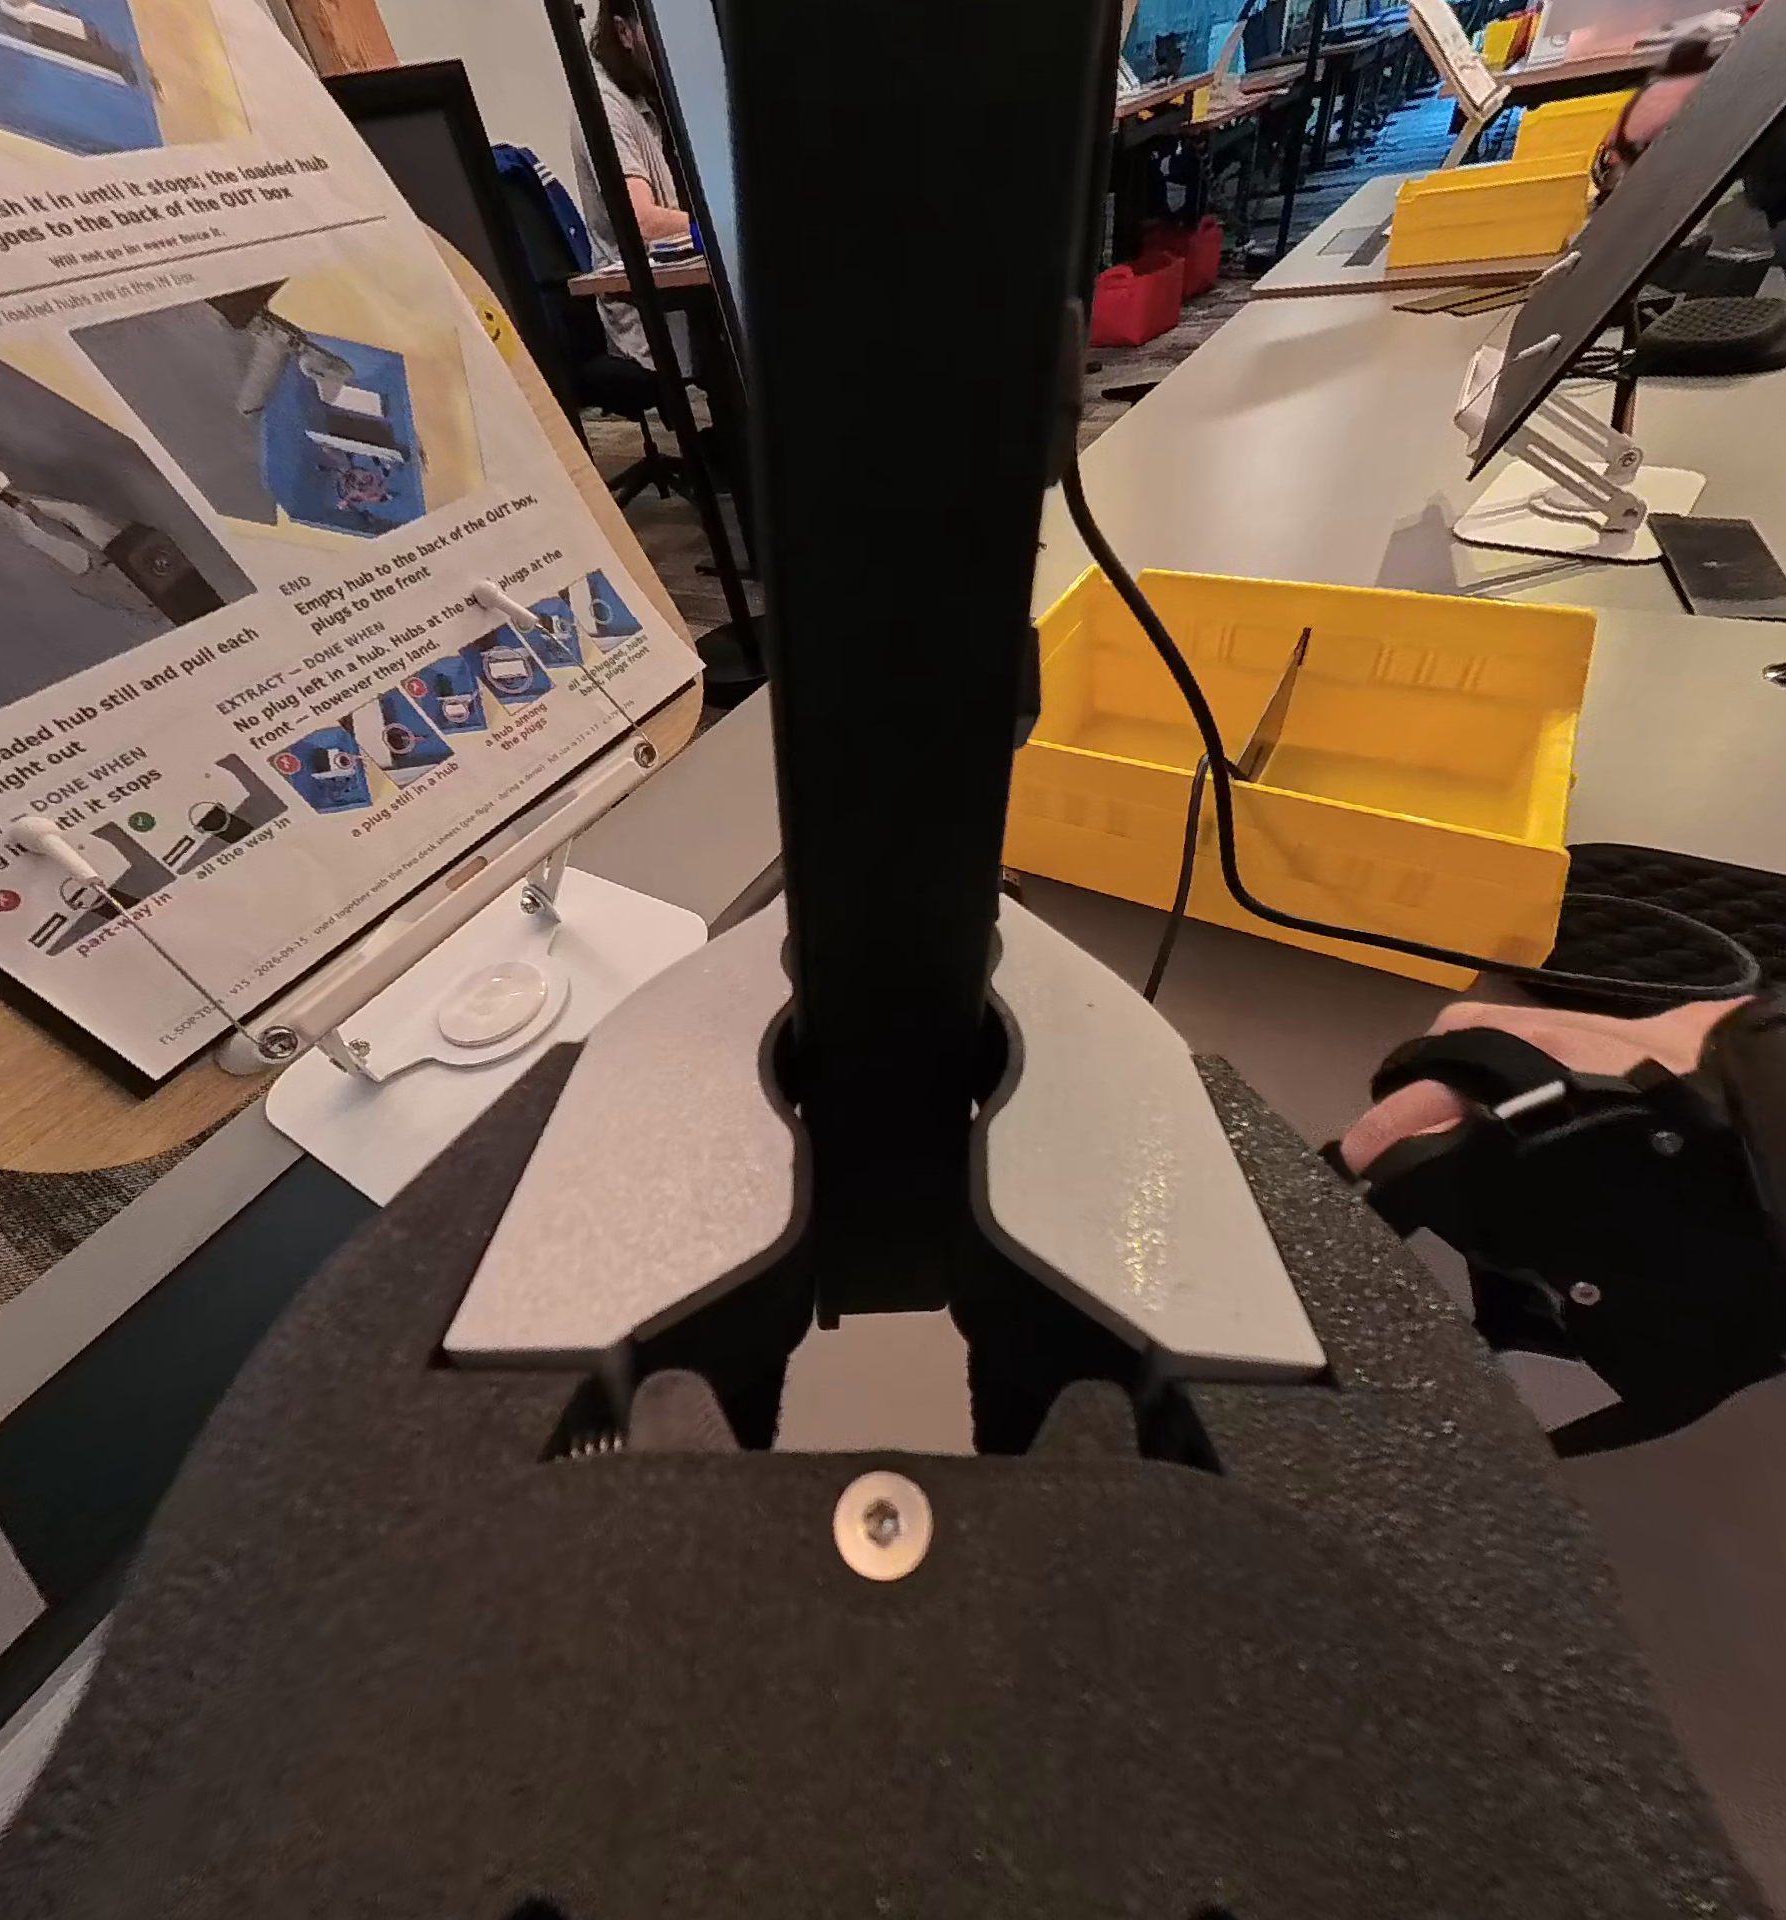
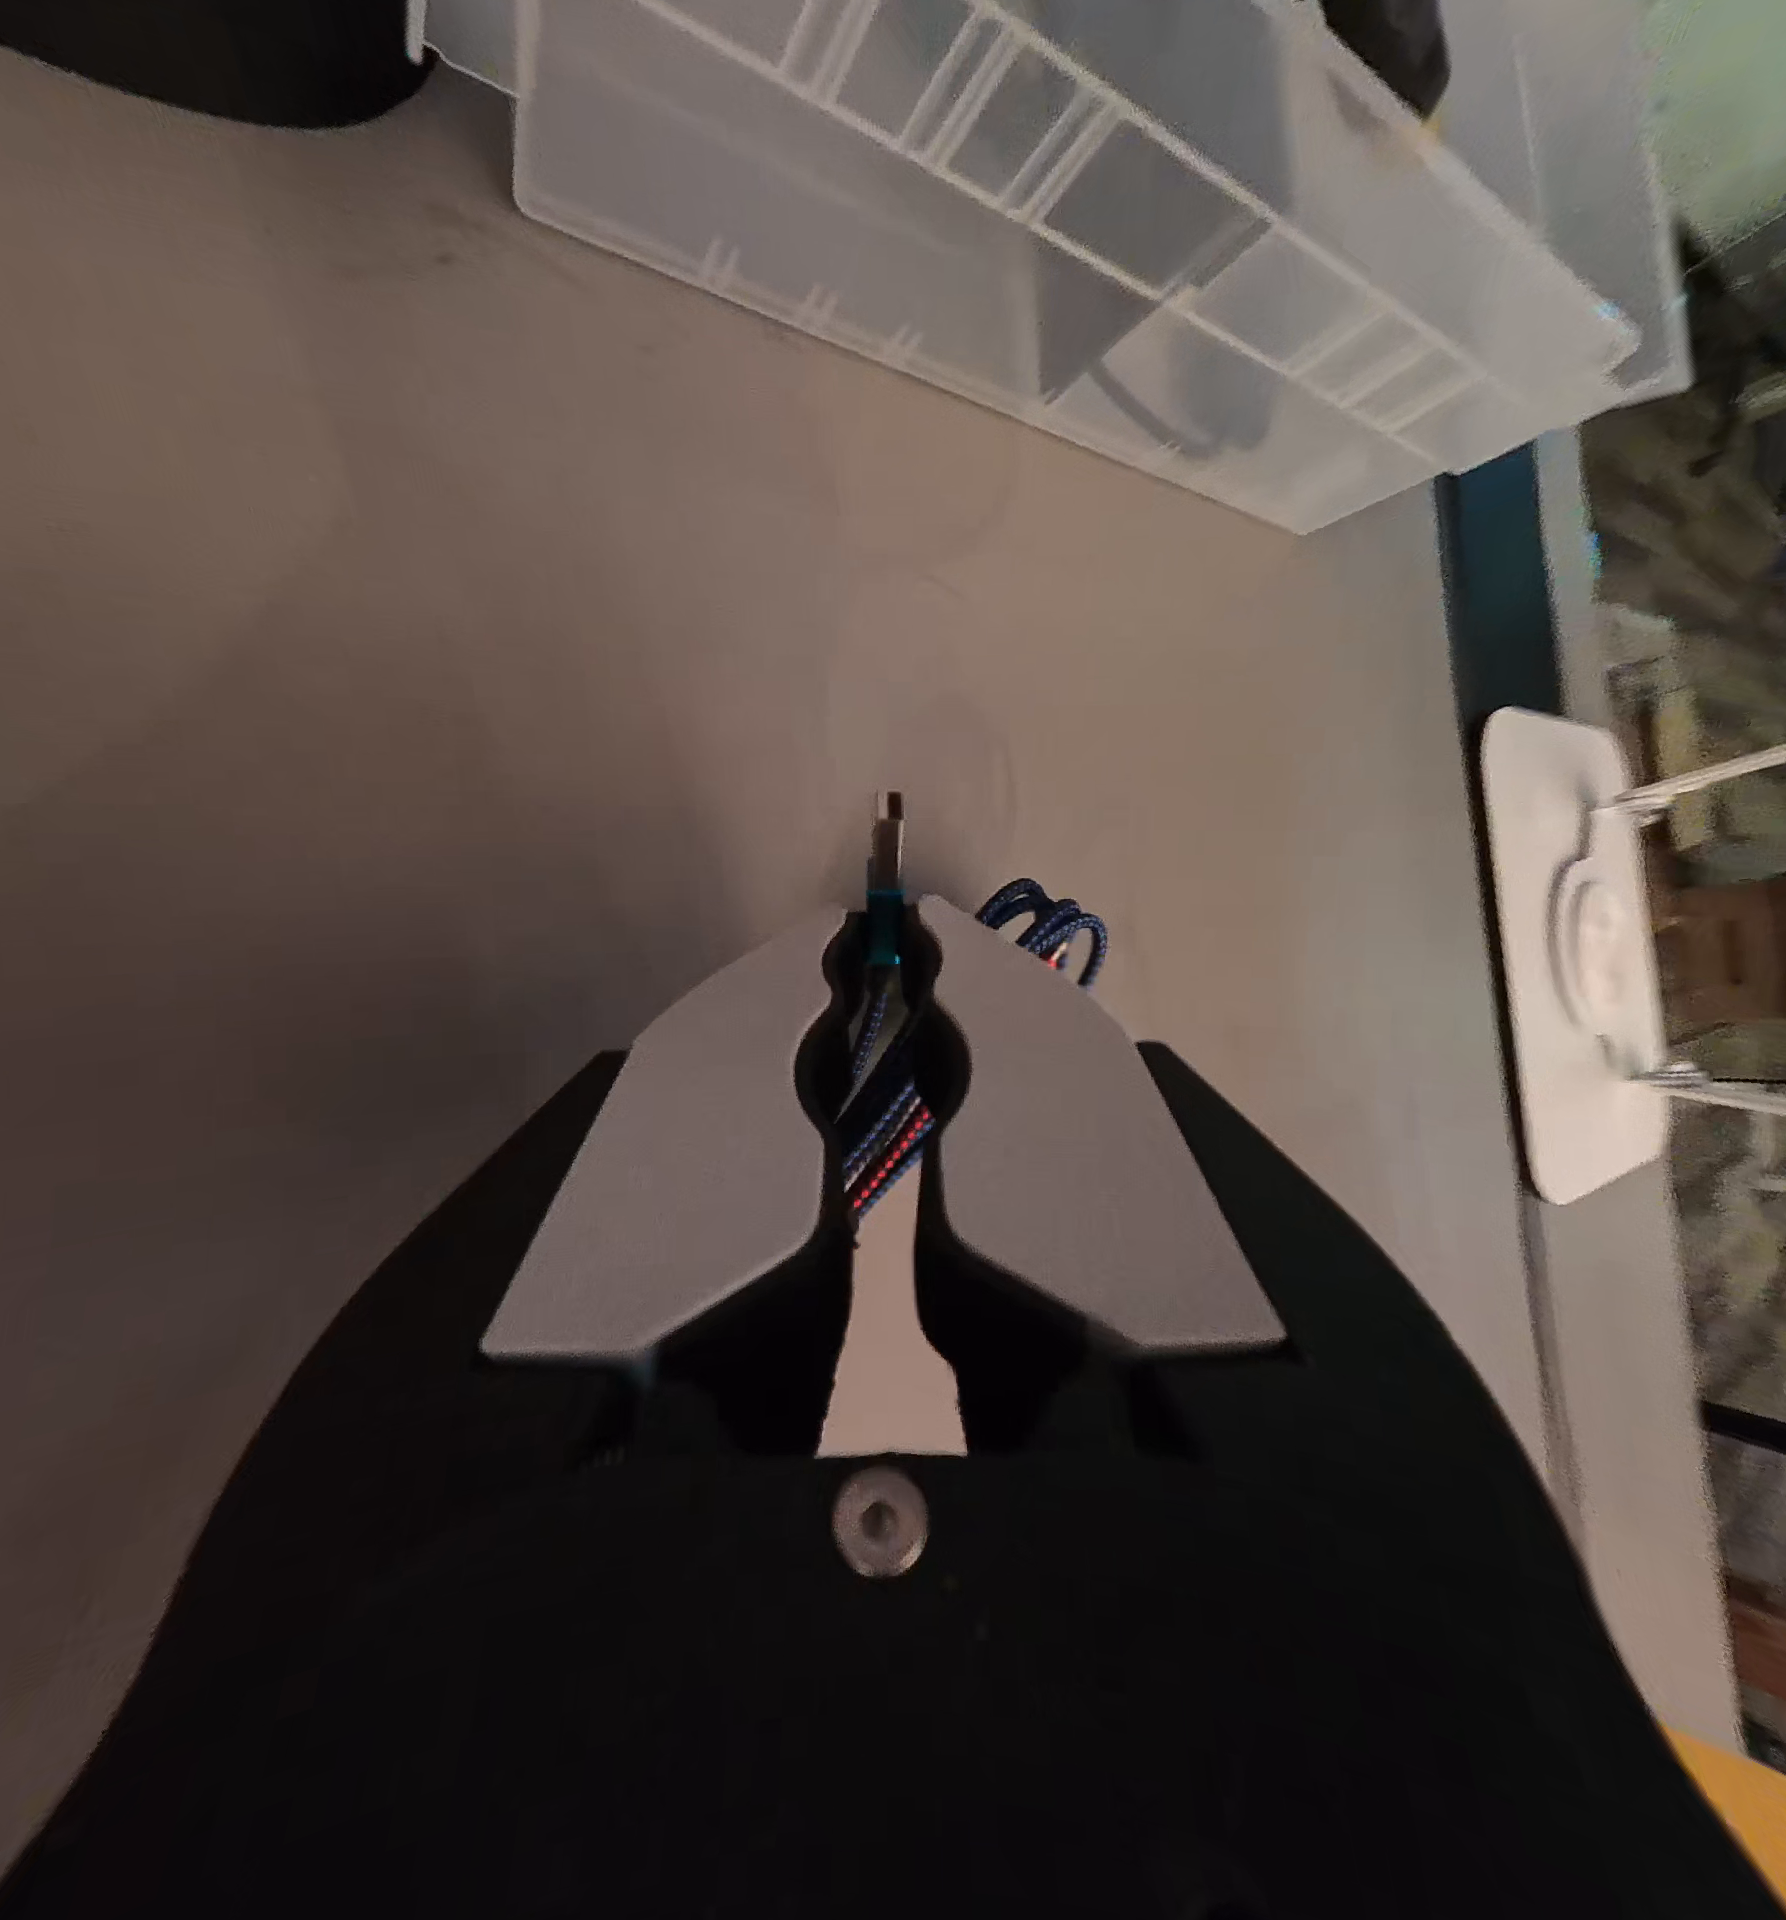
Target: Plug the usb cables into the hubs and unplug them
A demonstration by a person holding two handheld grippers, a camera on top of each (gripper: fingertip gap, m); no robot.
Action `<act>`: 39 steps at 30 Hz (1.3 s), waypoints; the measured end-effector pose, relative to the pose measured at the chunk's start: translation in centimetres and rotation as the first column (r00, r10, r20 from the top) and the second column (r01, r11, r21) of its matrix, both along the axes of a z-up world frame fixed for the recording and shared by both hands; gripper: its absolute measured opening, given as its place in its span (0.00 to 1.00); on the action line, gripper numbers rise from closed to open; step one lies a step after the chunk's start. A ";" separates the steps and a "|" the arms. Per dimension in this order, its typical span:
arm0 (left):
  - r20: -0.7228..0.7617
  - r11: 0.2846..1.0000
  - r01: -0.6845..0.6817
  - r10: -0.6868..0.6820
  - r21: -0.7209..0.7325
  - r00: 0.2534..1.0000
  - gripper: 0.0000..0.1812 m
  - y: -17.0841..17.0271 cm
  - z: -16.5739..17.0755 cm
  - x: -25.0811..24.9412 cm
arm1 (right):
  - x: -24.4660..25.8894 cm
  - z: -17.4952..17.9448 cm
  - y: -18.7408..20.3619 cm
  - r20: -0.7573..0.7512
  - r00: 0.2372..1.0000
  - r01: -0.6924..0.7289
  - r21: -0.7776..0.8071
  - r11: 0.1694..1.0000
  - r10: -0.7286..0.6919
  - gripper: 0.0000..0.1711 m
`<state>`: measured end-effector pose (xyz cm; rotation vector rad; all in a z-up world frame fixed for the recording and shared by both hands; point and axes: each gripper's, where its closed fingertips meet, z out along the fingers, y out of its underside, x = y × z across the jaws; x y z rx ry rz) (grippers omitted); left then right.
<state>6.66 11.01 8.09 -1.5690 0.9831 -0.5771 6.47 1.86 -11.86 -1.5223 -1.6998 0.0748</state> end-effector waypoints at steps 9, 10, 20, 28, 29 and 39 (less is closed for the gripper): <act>-0.027 0.999 -0.048 0.048 0.013 0.998 0.14 0.8 -0.4 -0.4 | 0.8 5.9 0.4 -0.091 0.993 0.099 0.252 0.963 -0.079 0.04; -0.032 0.998 -0.060 0.061 0.017 0.998 0.14 1.0 -0.5 -0.4 | 1.0 7.0 0.5 -0.105 0.990 0.120 0.279 0.953 -0.094 0.04; -0.112 0.982 -0.184 0.188 0.050 0.976 0.15 2.2 -1.6 -0.7 | 3.6 16.2 1.8 -0.309 0.914 0.346 0.261 0.901 -0.261 0.04; -0.204 0.951 -0.283 0.304 0.125 0.930 0.14 2.7 -2.2 -1.1 | 6.6 20.1 5.1 -0.286 0.850 0.519 0.315 0.795 -0.442 0.05; -0.208 0.949 -0.288 0.310 0.130 0.928 0.15 2.7 -2.2 -1.1 | 6.7 20.1 5.5 -0.284 0.842 0.533 0.302 0.790 -0.459 0.05; -0.271 0.951 -0.303 0.309 0.066 0.912 0.14 2.5 -3.5 -0.9 | 5.5 19.5 8.6 -0.289 0.783 0.619 0.262 0.741 -0.552 0.05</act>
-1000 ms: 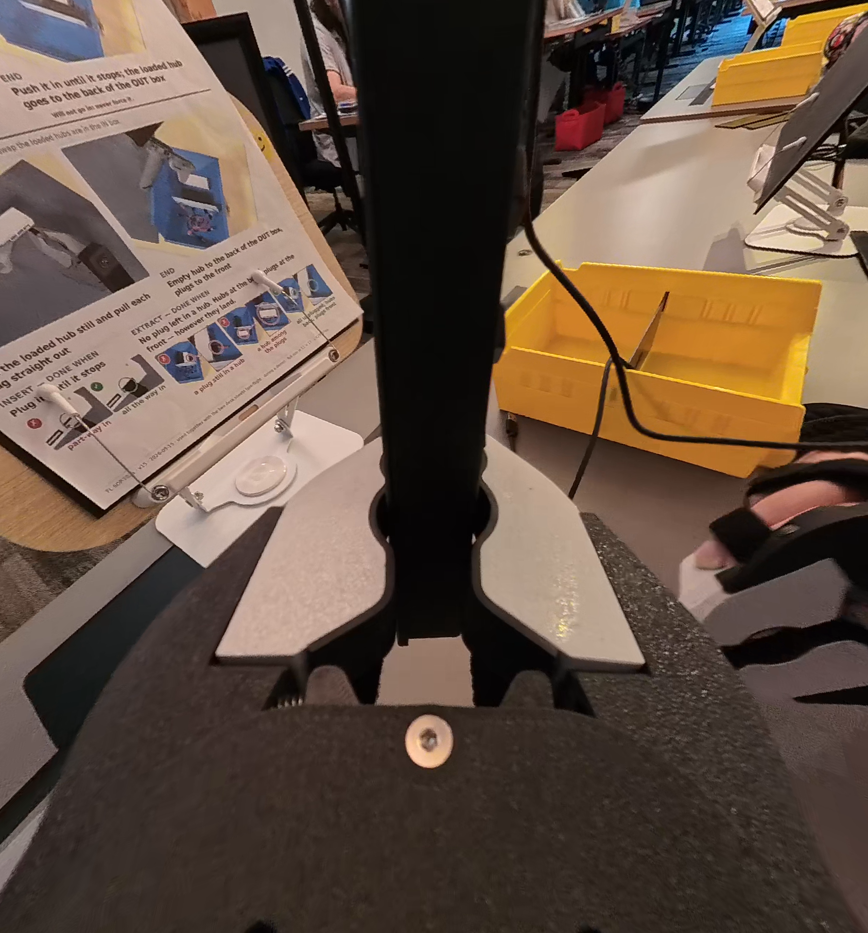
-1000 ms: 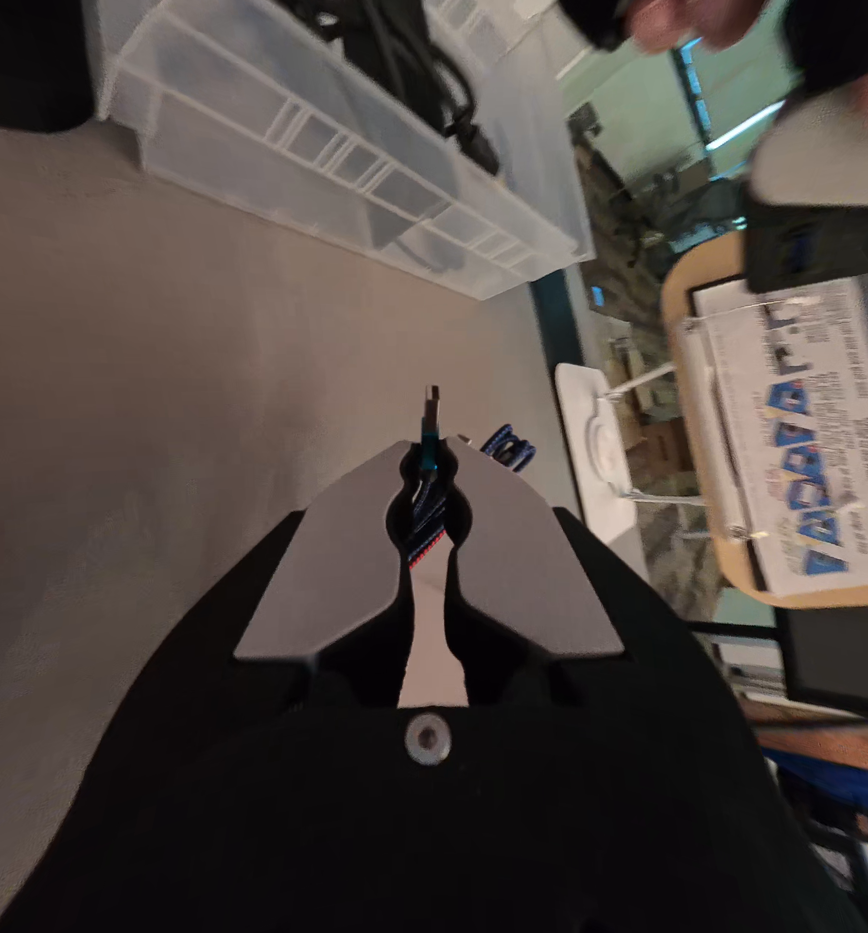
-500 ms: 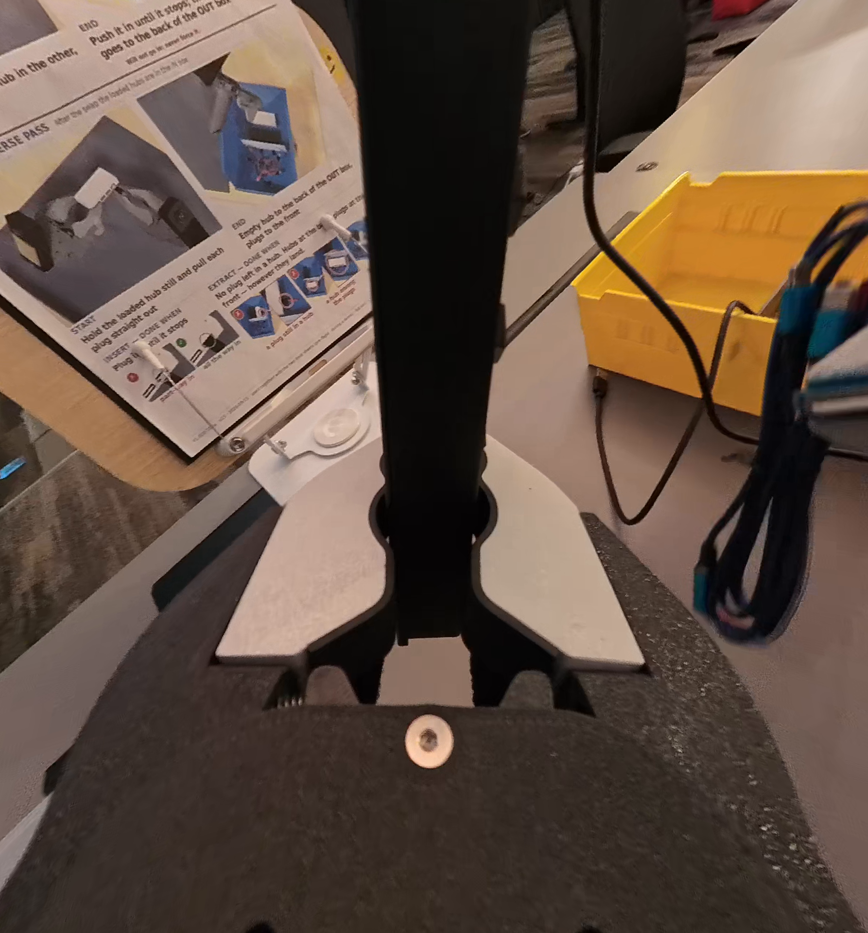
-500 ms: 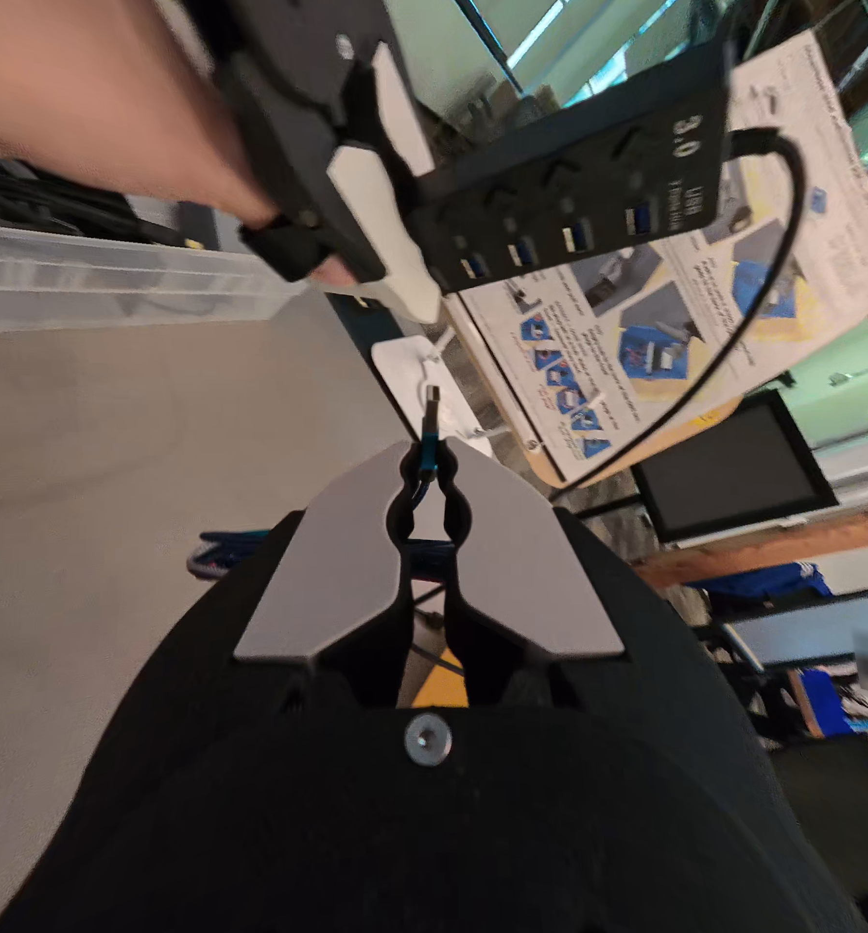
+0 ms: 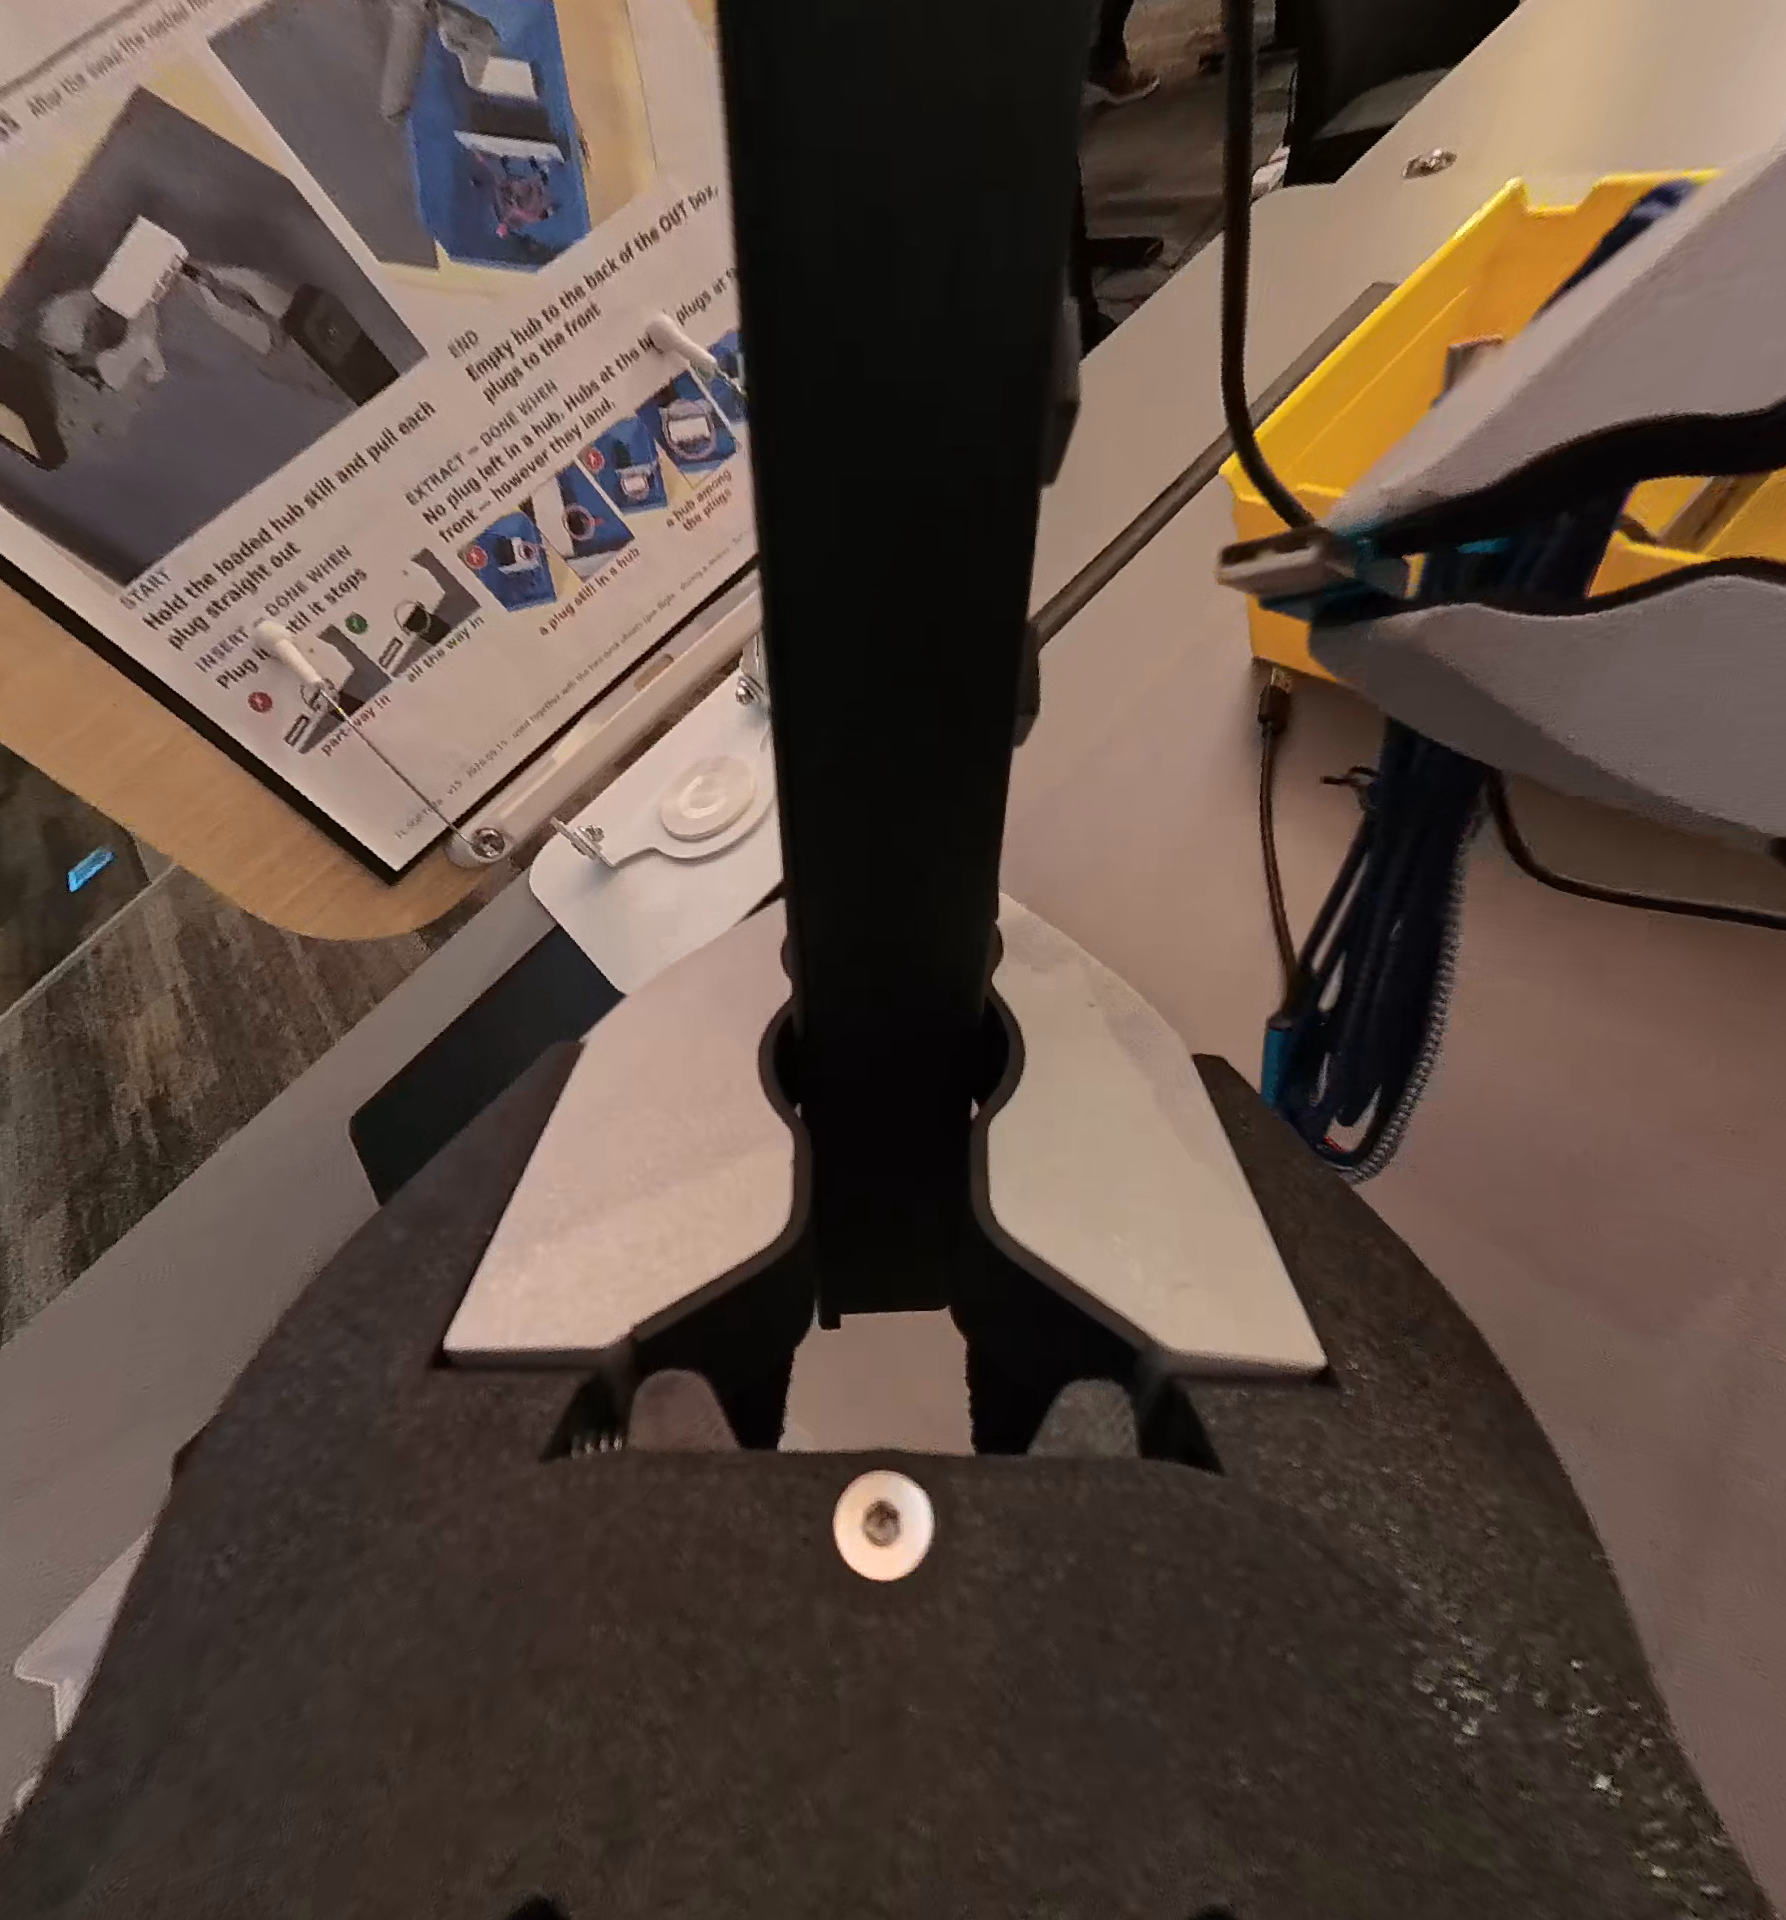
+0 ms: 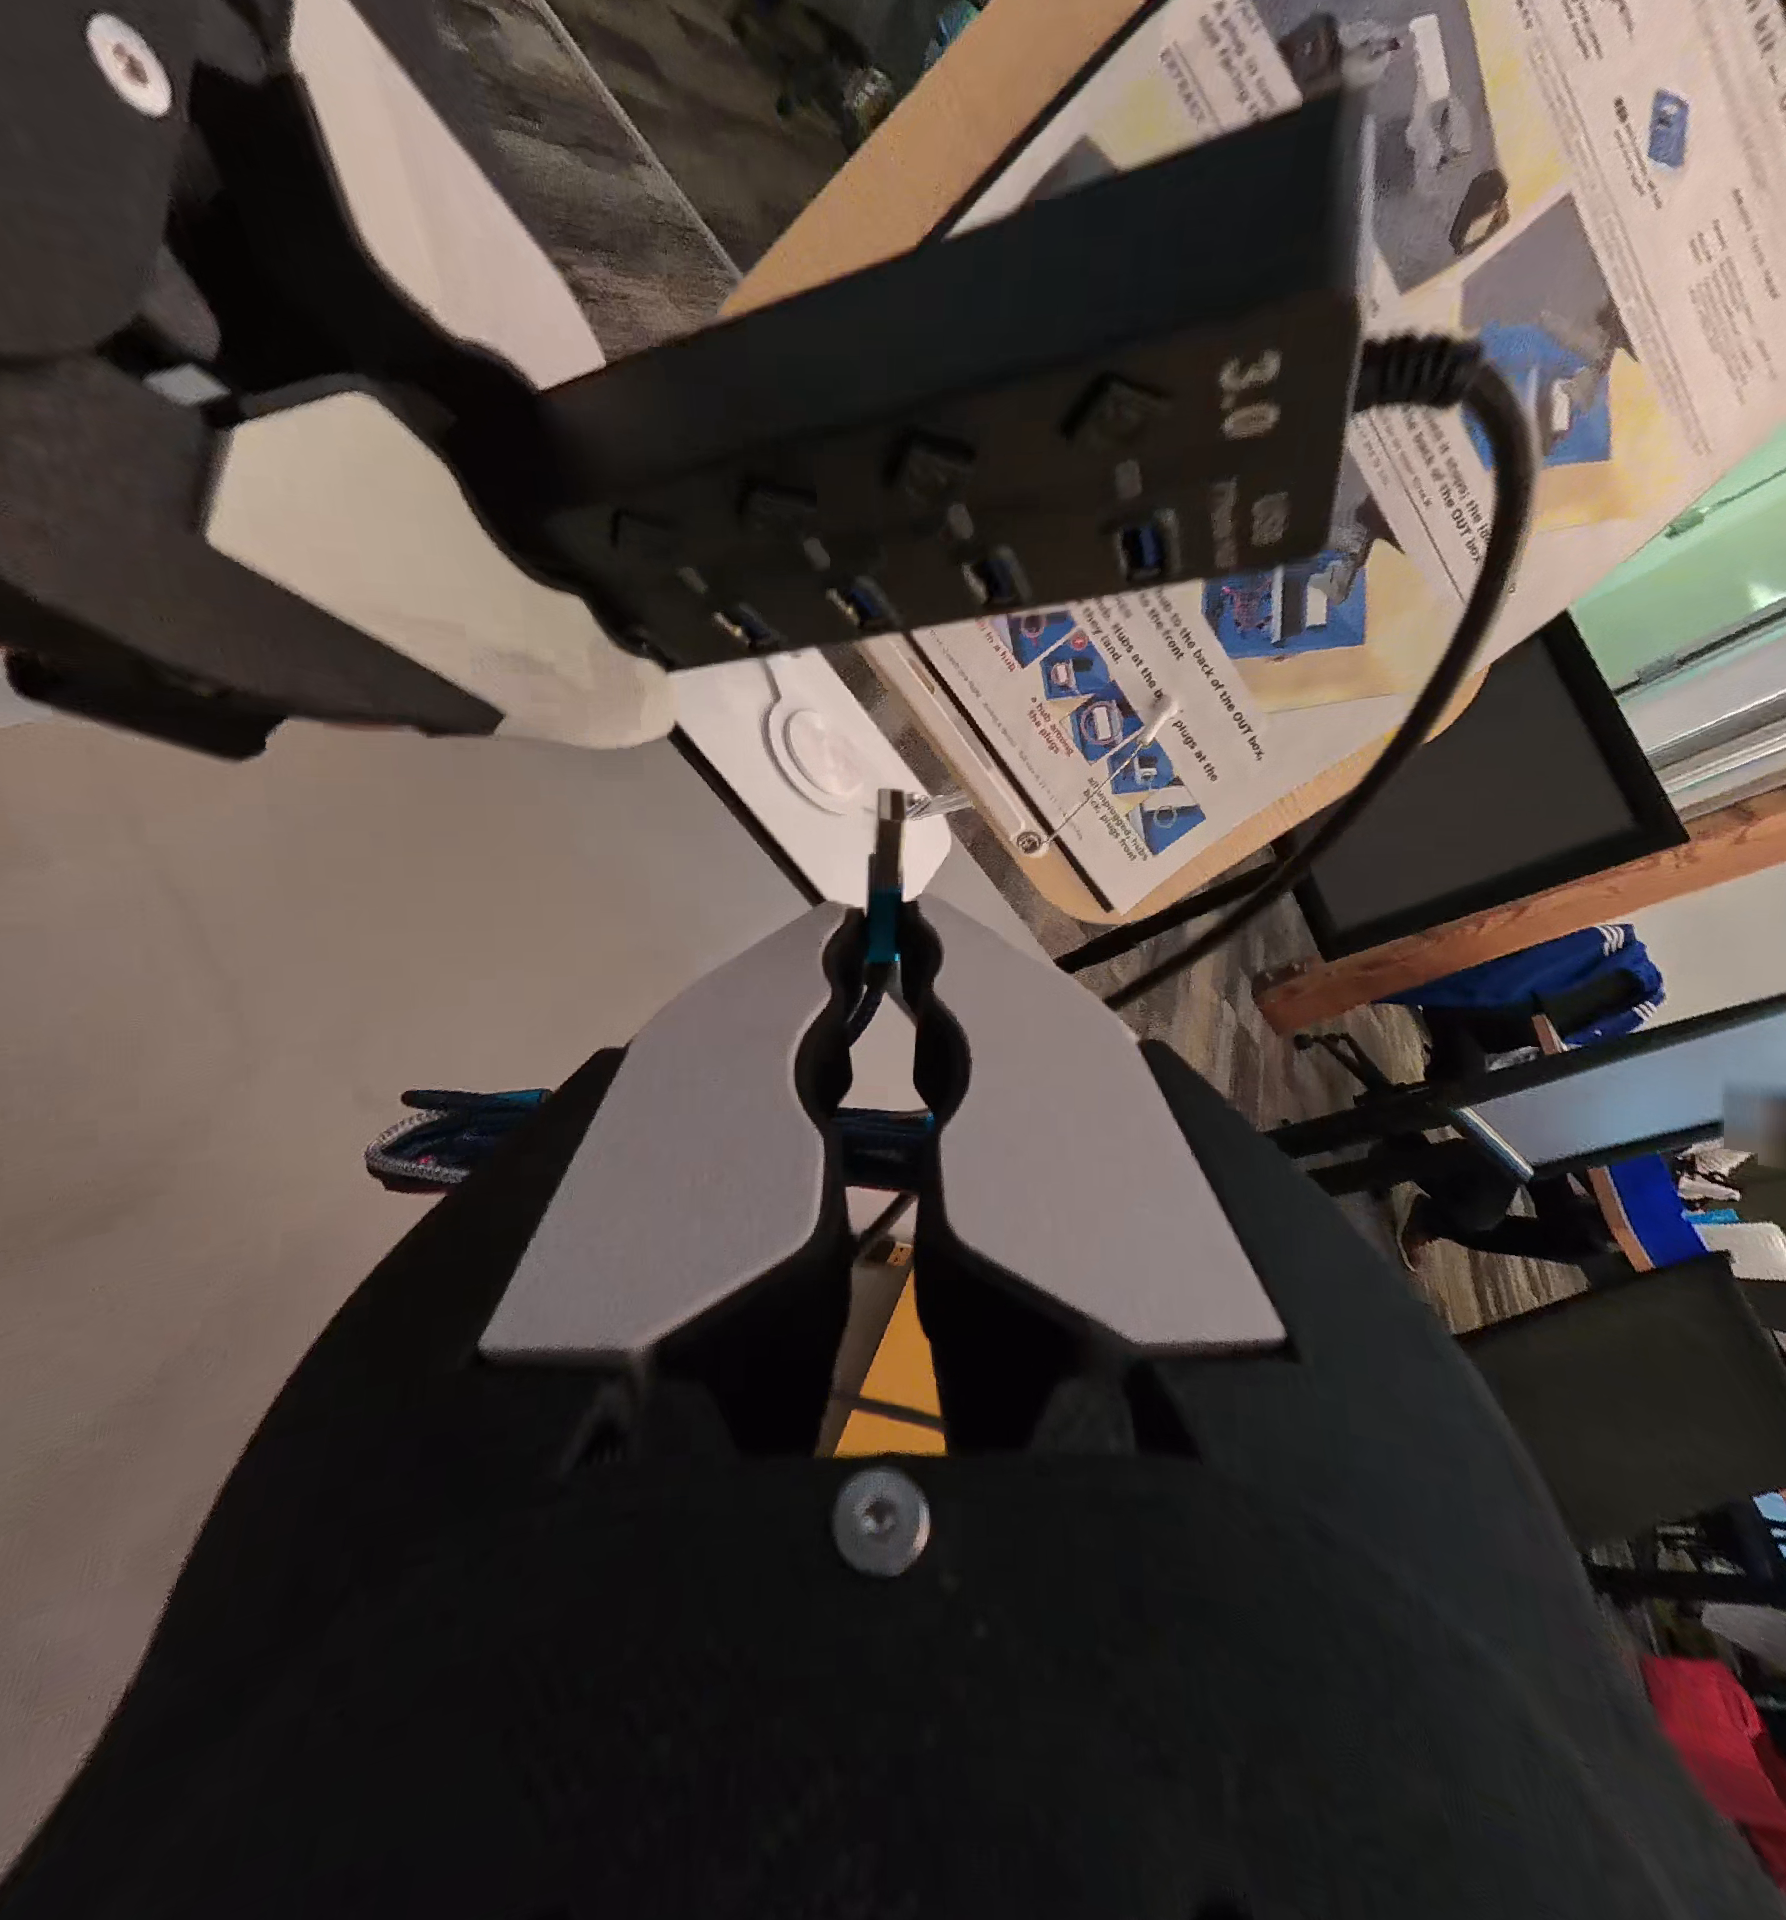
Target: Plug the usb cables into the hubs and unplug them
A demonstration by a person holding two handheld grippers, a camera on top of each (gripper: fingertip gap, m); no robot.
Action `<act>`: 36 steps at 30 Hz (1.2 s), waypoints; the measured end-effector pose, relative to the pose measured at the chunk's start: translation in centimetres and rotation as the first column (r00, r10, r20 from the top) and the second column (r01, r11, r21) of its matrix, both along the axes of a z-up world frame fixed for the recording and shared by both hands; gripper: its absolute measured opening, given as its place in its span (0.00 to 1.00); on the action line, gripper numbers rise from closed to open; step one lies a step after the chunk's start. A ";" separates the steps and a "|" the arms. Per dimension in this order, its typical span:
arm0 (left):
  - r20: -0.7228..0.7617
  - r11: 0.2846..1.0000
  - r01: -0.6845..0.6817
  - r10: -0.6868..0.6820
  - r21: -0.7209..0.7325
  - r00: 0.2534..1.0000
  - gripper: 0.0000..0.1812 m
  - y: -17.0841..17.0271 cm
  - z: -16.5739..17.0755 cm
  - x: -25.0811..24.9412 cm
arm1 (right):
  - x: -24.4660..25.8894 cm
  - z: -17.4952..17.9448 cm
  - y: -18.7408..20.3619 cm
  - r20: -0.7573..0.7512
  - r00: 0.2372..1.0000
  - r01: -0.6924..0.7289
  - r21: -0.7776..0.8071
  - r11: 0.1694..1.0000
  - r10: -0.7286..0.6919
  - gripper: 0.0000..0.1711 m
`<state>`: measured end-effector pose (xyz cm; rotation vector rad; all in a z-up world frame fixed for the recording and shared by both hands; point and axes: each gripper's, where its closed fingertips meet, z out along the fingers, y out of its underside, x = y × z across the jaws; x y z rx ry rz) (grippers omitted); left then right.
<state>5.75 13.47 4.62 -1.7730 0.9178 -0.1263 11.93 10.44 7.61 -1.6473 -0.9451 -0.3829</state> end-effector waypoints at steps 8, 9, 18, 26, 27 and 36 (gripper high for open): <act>-0.022 0.999 0.002 -0.003 -0.043 1.000 0.14 0.1 -1.0 0.3 | -1.2 -0.8 1.1 -0.011 1.000 0.004 0.000 1.000 -0.004 0.05; -0.032 0.999 -0.003 0.002 -0.040 0.999 0.14 0.1 -1.1 0.2 | -1.2 -0.8 1.2 -0.012 1.000 0.005 -0.003 1.000 -0.005 0.05; -0.084 0.999 -0.018 0.015 -0.036 0.996 0.14 0.2 -1.7 0.3 | -1.3 -0.9 1.4 0.007 1.000 0.026 -0.037 0.999 -0.026 0.05; -0.080 0.999 -0.001 -0.003 -0.048 0.997 0.14 0.0 -1.8 0.7 | -1.2 -1.3 1.6 0.029 0.999 0.039 -0.038 0.998 -0.038 0.05; -0.083 0.999 -0.001 -0.003 -0.049 0.997 0.14 0.0 -1.8 0.7 | -1.2 -1.3 1.5 0.028 0.999 0.038 -0.040 0.998 -0.037 0.05; -0.129 0.999 -0.010 0.004 -0.041 0.992 0.14 0.0 -2.3 0.8 | -1.0 -1.6 1.5 0.031 0.999 0.045 -0.051 0.998 -0.044 0.05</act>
